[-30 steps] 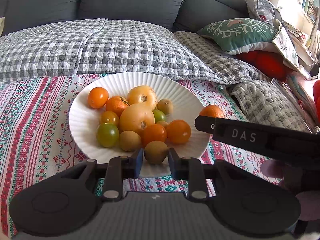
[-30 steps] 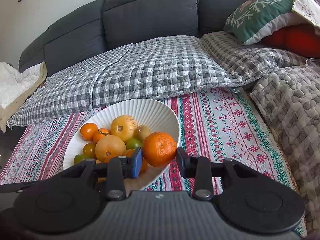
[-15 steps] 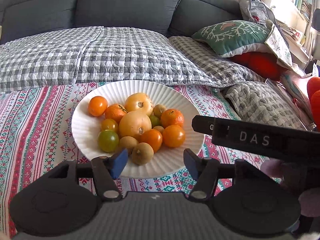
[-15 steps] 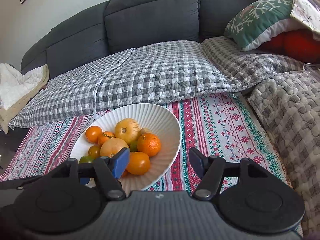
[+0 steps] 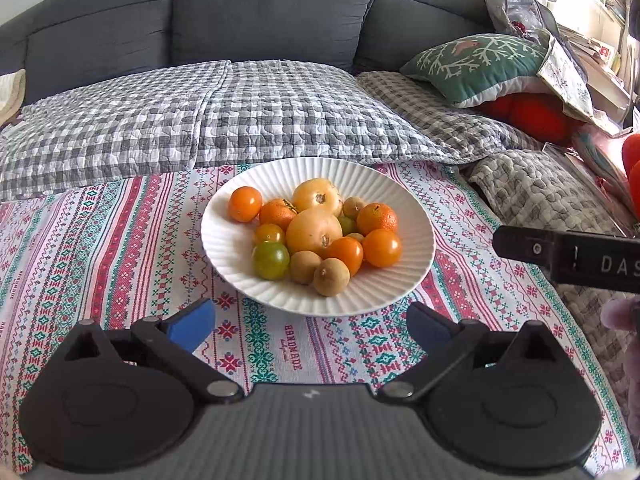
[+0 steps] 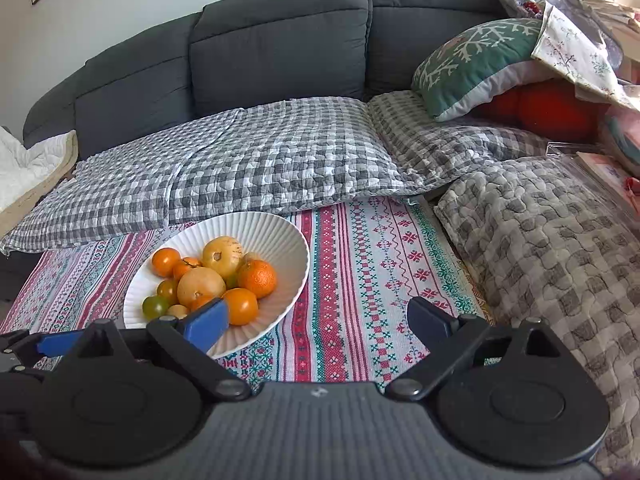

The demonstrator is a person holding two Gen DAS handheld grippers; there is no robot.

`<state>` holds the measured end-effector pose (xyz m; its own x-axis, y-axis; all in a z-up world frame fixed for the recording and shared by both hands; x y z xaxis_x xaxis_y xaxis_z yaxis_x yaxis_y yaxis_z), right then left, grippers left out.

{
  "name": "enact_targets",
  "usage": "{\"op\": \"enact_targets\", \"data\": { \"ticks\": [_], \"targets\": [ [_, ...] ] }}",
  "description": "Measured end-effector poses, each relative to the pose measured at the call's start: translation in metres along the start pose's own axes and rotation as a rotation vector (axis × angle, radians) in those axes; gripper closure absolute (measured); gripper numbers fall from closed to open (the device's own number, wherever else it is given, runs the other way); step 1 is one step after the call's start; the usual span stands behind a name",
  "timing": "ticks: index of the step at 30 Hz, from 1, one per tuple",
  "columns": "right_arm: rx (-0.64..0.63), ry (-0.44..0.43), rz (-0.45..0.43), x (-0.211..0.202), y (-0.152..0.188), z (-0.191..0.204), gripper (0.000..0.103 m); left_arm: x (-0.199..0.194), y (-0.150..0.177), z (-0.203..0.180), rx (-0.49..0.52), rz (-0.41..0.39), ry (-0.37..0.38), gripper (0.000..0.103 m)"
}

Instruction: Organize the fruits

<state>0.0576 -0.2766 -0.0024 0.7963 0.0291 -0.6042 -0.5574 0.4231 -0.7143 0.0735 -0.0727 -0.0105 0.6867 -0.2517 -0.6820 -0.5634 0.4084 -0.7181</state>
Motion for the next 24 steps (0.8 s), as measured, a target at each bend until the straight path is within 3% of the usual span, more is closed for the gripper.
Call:
{"op": "enact_targets", "data": {
  "ticks": [10, 17, 24],
  "targets": [
    [-0.081, 0.06, 0.031, -0.032, 0.024, 0.014, 0.0, -0.025, 0.021, -0.002, -0.061, 0.153, -0.044, 0.006],
    [-0.026, 0.089, 0.092, -0.046, 0.037, 0.017, 0.0, -0.049, 0.028, -0.013, -0.085, 0.181, -0.073, 0.006],
    [-0.052, 0.096, 0.094, -0.057, 0.046, 0.024, 0.0, -0.055, 0.034, -0.007, -0.112, 0.21, -0.086, 0.006]
  ]
}}
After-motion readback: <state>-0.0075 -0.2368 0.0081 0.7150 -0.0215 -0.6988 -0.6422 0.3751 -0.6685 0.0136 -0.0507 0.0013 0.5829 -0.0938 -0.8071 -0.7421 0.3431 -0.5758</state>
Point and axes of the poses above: each gripper's, at about its wrist camera, not at the fingertips, and x roughly the way its jaws point, z to its left, y to its underside, the point moved 2 cm from there along x, roughly the way its jaws point, and after that the axes turned 14 degrees about x, right-handed, at the moved point
